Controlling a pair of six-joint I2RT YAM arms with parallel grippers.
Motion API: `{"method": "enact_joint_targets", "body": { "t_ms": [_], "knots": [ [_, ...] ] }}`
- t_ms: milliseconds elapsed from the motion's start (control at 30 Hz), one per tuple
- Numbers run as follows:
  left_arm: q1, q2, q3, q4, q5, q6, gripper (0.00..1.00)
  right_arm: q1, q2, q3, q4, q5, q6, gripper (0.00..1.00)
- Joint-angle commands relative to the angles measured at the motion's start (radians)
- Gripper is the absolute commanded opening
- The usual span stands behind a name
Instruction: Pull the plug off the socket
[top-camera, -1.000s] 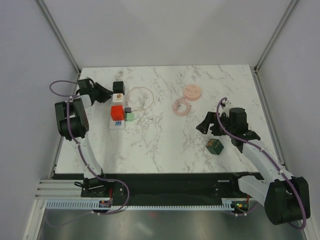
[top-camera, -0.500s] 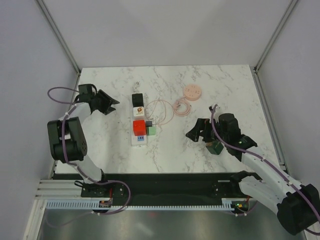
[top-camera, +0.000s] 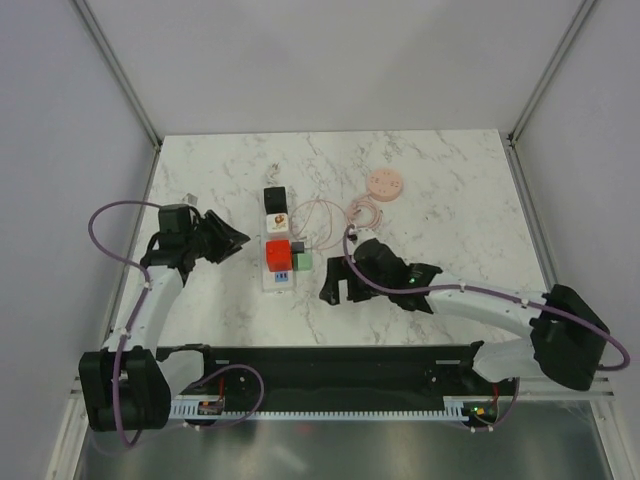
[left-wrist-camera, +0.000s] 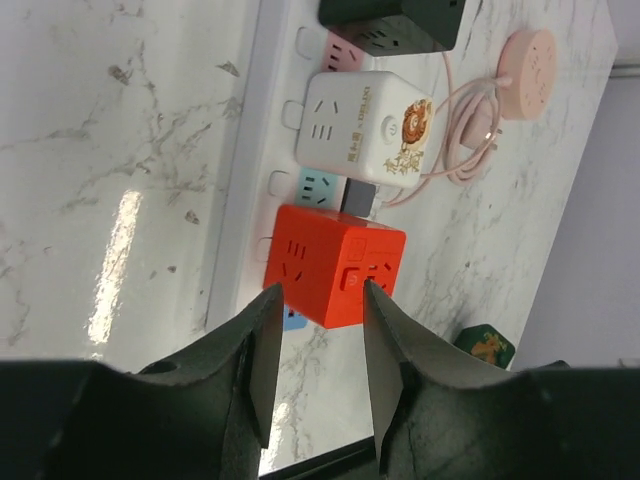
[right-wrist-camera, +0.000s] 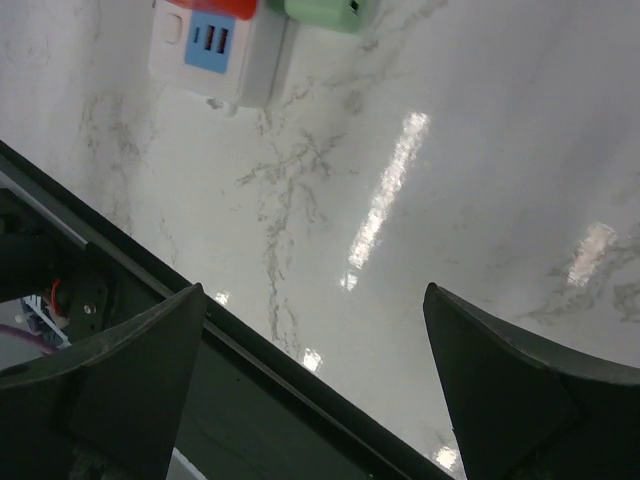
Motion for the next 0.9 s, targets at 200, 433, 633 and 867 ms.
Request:
{"method": "enact_joint_targets", "body": {
  "t_ms": [200, 433, 633, 867],
  "knots": [
    [-0.003, 0.009, -0.157, 0.1, 0.053, -0.007, 0.26, 0.166, 0.315, 0.471, -0.116, 0.385, 0.031, 0.98],
    [-0.023, 0.003, -0.272, 0.268, 0.071, -0.108, 0.03, 0.199, 0.496, 0.692, -0.21, 0.531, 0.098, 0.98],
    [-0.066, 0.054, -0.291, 0.325, 0.094, -0.137, 0.02, 0.2, 0.623, 0.852, -0.277, 0.526, 0.092, 0.98],
    [-0.095, 0.091, -0.3, 0.343, 0.082, -0.148, 0.02, 0.2, 0.717, 0.939, -0.323, 0.538, 0.083, 0.94]
  ]
}}
